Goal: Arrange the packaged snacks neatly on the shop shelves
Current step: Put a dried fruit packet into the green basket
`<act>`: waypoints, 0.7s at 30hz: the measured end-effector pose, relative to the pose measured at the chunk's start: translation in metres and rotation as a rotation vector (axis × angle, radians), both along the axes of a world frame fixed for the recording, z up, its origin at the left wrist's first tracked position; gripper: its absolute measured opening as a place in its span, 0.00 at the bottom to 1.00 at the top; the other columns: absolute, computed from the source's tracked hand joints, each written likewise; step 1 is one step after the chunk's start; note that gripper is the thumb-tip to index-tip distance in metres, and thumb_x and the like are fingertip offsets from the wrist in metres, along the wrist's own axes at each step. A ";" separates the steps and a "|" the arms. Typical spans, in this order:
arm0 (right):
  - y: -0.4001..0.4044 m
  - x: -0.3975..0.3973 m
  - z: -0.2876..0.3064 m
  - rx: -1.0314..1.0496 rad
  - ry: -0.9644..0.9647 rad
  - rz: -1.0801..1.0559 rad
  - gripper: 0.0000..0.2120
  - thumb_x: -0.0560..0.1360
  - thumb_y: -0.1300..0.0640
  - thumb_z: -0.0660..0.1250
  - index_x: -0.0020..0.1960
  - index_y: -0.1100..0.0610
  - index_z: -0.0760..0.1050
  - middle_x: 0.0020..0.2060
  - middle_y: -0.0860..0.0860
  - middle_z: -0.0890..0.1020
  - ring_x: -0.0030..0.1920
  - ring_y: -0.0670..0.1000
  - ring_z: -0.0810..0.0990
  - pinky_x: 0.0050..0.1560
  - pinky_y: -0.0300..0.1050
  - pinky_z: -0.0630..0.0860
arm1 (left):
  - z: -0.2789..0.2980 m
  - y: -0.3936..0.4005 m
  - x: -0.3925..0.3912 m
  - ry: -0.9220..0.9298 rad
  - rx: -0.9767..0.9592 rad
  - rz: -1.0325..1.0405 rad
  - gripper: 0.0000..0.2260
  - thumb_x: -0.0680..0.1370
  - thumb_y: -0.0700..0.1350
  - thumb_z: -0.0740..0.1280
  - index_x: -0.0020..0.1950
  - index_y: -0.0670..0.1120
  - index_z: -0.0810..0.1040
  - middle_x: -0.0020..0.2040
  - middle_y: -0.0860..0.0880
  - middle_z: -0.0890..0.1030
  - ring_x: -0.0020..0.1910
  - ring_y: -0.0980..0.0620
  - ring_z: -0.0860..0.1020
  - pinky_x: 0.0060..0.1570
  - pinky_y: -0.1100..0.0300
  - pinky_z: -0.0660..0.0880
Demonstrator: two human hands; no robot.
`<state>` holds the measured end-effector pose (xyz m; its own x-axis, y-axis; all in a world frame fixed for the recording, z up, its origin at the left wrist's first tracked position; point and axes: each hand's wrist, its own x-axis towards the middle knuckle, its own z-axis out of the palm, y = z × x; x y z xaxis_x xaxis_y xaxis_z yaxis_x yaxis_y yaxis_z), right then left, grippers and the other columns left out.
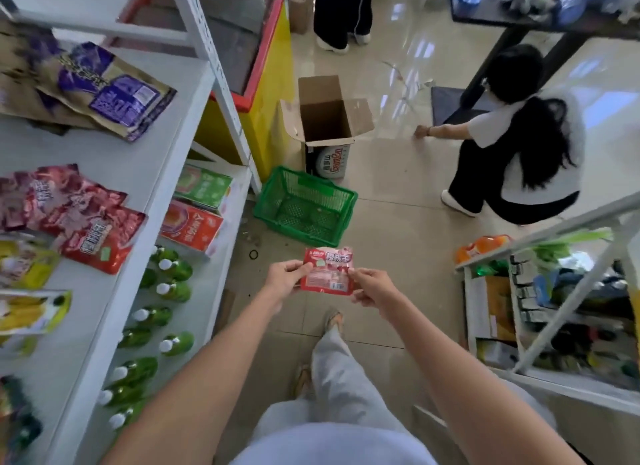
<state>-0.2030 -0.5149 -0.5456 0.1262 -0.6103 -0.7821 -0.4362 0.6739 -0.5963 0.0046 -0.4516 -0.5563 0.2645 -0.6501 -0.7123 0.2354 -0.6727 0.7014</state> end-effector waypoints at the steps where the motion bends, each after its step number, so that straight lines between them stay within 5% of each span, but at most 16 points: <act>1: -0.013 0.004 -0.003 -0.005 -0.002 0.022 0.10 0.84 0.53 0.67 0.58 0.58 0.83 0.39 0.54 0.86 0.25 0.46 0.77 0.25 0.38 0.70 | 0.000 -0.010 0.005 -0.016 0.009 -0.003 0.05 0.79 0.40 0.74 0.53 0.40 0.83 0.45 0.44 0.87 0.38 0.53 0.85 0.35 0.66 0.80; 5: -0.064 0.022 -0.006 -0.008 -0.045 0.047 0.04 0.83 0.59 0.67 0.54 0.56 0.81 0.31 0.49 0.85 0.26 0.44 0.78 0.26 0.36 0.69 | -0.002 -0.056 0.022 -0.077 0.053 -0.029 0.05 0.80 0.40 0.73 0.53 0.39 0.84 0.44 0.46 0.87 0.43 0.48 0.84 0.37 0.66 0.80; 10: -0.134 0.043 -0.013 -0.022 -0.053 0.062 0.05 0.84 0.62 0.66 0.53 0.56 0.80 0.35 0.52 0.85 0.29 0.47 0.80 0.28 0.37 0.70 | -0.006 -0.120 0.037 -0.114 0.073 0.004 0.05 0.80 0.40 0.73 0.53 0.39 0.83 0.43 0.46 0.86 0.38 0.54 0.84 0.33 0.67 0.78; 16: -0.203 0.075 -0.032 0.022 -0.012 0.113 0.07 0.84 0.62 0.65 0.50 0.55 0.79 0.36 0.53 0.85 0.31 0.48 0.80 0.27 0.36 0.71 | -0.036 -0.178 0.066 -0.142 0.162 0.006 0.07 0.80 0.40 0.74 0.55 0.38 0.84 0.50 0.41 0.88 0.51 0.42 0.87 0.54 0.48 0.84; 21: -0.266 0.109 -0.051 0.024 0.027 0.139 0.06 0.83 0.62 0.65 0.52 0.55 0.80 0.36 0.52 0.85 0.33 0.49 0.82 0.30 0.39 0.73 | -0.050 -0.243 0.097 -0.193 0.177 -0.034 0.06 0.81 0.40 0.72 0.55 0.39 0.84 0.49 0.45 0.87 0.42 0.51 0.84 0.31 0.67 0.77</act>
<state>-0.0944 -0.7806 -0.5968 0.1865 -0.5695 -0.8006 -0.5423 0.6198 -0.5672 0.1016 -0.6944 -0.6064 0.3863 -0.5311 -0.7541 0.0840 -0.7940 0.6021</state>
